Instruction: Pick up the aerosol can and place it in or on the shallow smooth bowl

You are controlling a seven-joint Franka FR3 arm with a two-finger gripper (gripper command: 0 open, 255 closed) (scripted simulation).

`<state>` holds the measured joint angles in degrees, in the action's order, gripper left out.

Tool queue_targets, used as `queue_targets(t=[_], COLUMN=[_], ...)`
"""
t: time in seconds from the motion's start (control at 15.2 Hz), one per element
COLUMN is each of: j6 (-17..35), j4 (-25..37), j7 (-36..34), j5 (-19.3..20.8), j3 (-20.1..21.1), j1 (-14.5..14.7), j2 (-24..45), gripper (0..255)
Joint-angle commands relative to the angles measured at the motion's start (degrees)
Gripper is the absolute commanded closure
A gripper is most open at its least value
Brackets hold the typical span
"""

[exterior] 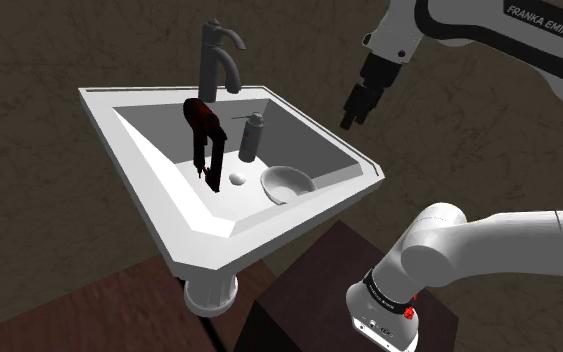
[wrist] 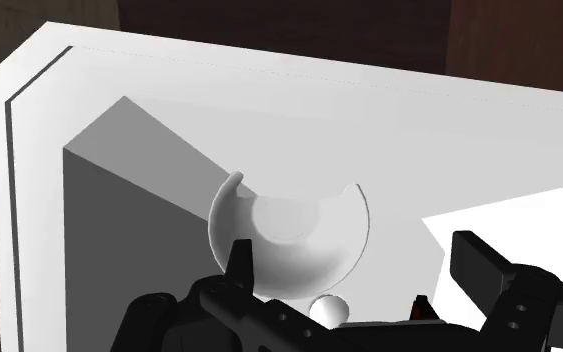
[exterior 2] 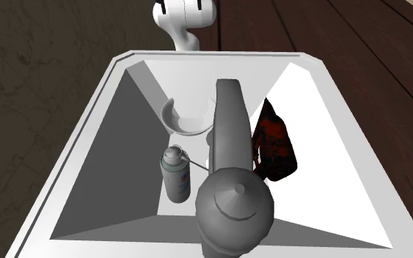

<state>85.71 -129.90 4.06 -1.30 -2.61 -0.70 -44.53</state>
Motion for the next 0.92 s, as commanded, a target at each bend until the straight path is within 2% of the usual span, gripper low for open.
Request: queue_targets(t=[0.0,0.4,0.86], j6=[0.0,9.8,18.9], j4=[0.0,1.8,7.5], j7=[0.0,0.8,1.4], j5=[0.0,0.9,1.7], j3=[0.0,-0.2,-0.5], j1=[0.0,0.1,0.1], j2=[0.0,10.6,24.2], gripper=[0,0,0])
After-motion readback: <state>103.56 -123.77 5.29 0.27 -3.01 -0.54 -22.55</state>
